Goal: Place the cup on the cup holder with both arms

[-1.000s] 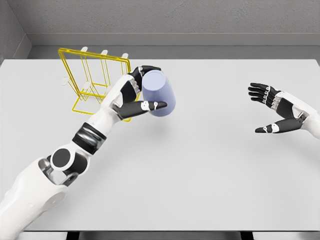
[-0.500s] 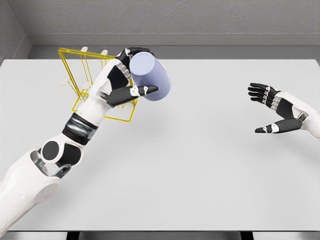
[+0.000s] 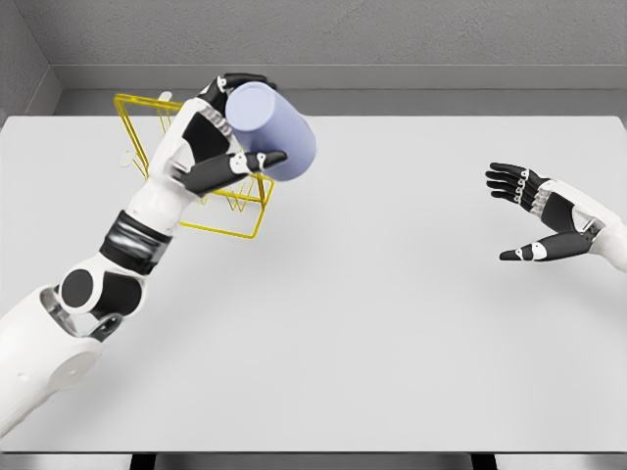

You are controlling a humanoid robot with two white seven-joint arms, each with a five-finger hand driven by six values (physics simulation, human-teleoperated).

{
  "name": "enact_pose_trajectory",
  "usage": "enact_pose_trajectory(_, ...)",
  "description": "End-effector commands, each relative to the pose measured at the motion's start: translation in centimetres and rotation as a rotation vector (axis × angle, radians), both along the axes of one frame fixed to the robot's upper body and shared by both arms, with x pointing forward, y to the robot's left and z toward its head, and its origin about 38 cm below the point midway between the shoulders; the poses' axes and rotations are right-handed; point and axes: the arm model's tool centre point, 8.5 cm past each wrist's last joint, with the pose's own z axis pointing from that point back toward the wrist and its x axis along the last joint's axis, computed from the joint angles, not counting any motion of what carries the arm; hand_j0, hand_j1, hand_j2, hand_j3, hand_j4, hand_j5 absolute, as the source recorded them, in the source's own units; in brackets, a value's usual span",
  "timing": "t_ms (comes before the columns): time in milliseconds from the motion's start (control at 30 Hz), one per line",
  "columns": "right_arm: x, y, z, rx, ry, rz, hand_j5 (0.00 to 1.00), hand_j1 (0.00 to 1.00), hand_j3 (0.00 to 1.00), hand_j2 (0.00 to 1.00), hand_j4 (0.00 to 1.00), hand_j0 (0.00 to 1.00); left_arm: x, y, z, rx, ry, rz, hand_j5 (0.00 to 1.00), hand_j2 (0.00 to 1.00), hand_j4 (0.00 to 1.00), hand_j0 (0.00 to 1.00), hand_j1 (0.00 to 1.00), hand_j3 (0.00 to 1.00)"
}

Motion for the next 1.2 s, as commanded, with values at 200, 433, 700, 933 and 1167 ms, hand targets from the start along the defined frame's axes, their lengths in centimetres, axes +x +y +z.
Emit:
enact_pose_trajectory(200,0.0,0.0,0.0,0.006,0.001,0.0,1.0,1.0,1.0,1.0,1.0,1.0,0.8,2.9,1.2,-0.006,0.017,0.032,0.53,0.53,0.53,0.53,0.53,0.53)
enact_pose_trajectory(433,0.0,0.1,0.0,0.005,0.003,0.002,1.0,1.0,1.0,1.0,1.0,1.0,0.9,3.4,1.1,-0.018,0.042,0.036,0.53,0.53,0.53,0.53,0.53,0.53)
enact_pose_trajectory(700,0.0,0.1,0.0,0.005,0.003,0.003,1.0,1.0,1.0,1.0,1.0,1.0,1.0,4.5,1.0,-0.015,0.069,0.051,0.53,0.53,0.53,0.53,0.53,0.53)
enact_pose_trajectory(933,-0.1,0.3,-0.2,0.002,0.008,0.008,1.0,1.0,1.0,1.0,1.0,1.0,1.2,5.3,1.0,-0.027,0.098,0.063,0.53,0.53,0.53,0.53,0.53,0.53)
enact_pose_trajectory(1167,0.0,0.3,-0.3,0.001,0.011,0.011,1.0,1.0,1.0,1.0,1.0,1.0,1.3,5.7,0.7,0.002,0.126,0.07,0.53,0.53,0.53,0.53,0.53,0.53)
